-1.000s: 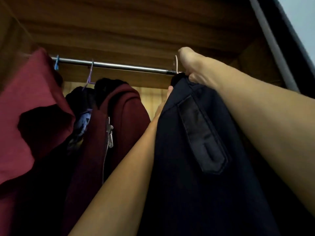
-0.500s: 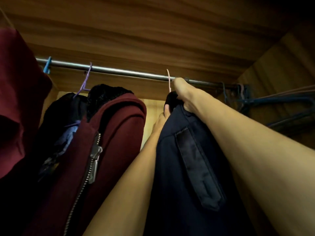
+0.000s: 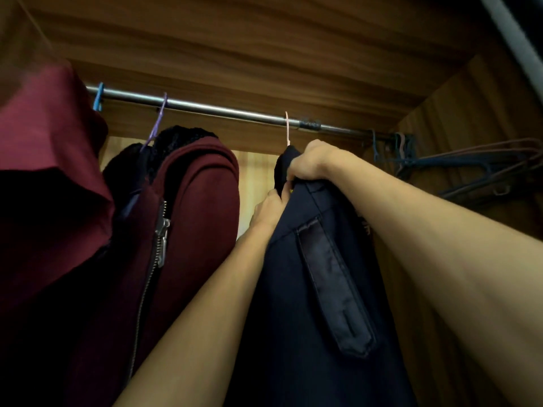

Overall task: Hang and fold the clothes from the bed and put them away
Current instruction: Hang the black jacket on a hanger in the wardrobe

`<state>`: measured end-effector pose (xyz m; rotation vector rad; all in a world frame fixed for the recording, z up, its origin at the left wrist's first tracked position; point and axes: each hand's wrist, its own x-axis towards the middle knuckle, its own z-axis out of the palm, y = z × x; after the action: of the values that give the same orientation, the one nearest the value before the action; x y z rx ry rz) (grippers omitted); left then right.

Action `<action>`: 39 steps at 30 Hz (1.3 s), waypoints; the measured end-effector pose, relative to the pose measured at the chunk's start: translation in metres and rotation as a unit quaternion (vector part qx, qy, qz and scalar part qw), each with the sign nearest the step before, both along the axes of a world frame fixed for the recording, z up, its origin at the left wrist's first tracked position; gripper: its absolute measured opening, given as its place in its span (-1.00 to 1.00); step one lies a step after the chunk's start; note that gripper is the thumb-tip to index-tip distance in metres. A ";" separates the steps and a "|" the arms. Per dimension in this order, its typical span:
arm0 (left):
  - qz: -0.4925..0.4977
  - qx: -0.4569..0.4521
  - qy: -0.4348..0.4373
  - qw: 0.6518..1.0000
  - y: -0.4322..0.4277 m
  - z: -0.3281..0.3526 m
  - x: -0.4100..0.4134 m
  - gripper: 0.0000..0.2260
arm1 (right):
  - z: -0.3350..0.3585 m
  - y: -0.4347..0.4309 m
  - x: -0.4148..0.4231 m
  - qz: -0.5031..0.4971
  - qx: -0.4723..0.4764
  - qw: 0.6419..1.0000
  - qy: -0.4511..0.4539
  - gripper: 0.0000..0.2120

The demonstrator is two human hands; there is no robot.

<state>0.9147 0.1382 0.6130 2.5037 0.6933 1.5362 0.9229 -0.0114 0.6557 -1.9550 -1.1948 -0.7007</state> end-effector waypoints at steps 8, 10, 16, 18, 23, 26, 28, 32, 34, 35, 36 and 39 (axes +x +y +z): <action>-0.008 -0.038 -0.046 0.998 -0.068 -0.059 -0.056 -0.70 | -0.056 -0.064 -0.019 0.051 0.083 0.995 0.022 -0.67; -0.015 -0.024 -0.021 0.999 -0.087 -0.080 -0.073 -0.69 | -0.083 -0.084 -0.025 0.030 0.080 0.996 -0.006 -0.55; 0.068 0.059 0.018 0.996 -0.160 -0.153 -0.126 -0.60 | -0.160 -0.156 -0.041 -0.002 0.024 0.999 -0.041 -0.55; 0.082 0.059 0.056 0.993 -0.186 -0.181 -0.144 -0.57 | -0.188 -0.178 -0.048 -0.011 -0.007 0.998 -0.057 -0.53; 0.059 0.030 0.112 0.992 -0.248 -0.242 -0.182 -0.56 | -0.254 -0.238 -0.081 -0.027 -0.087 0.992 -0.083 -0.54; 0.022 0.016 0.133 0.991 -0.279 -0.278 -0.201 -0.56 | -0.285 -0.274 -0.104 -0.023 -0.107 0.988 -0.106 -0.52; -0.006 0.008 0.132 0.991 -0.295 -0.298 -0.211 -0.58 | -0.301 -0.294 -0.116 -0.026 -0.114 0.987 -0.110 -0.50; -0.067 -0.003 0.144 0.987 -0.317 -0.328 -0.225 -0.61 | -0.331 -0.335 -0.129 -0.066 -0.133 0.984 -0.094 -0.52; -0.089 -0.003 0.153 0.984 -0.324 -0.342 -0.232 -0.63 | -0.349 -0.358 -0.134 -0.086 -0.132 0.984 -0.077 -0.54; -0.096 -0.001 0.162 0.982 -0.328 -0.350 -0.236 -0.65 | -0.359 -0.369 -0.137 -0.095 -0.130 0.984 -0.069 -0.55; -0.102 0.002 0.173 0.980 -0.333 -0.358 -0.239 -0.66 | -0.369 -0.381 -0.141 -0.104 -0.131 0.984 -0.061 -0.55; -0.132 0.010 0.200 0.971 -0.350 -0.383 -0.245 -0.69 | -0.404 -0.414 -0.158 -0.135 -0.145 0.980 -0.027 -0.56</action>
<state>0.6695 -0.2122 0.2302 2.8130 0.3612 0.9651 0.7646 -0.4249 0.2519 -2.3877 -1.1252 -0.7546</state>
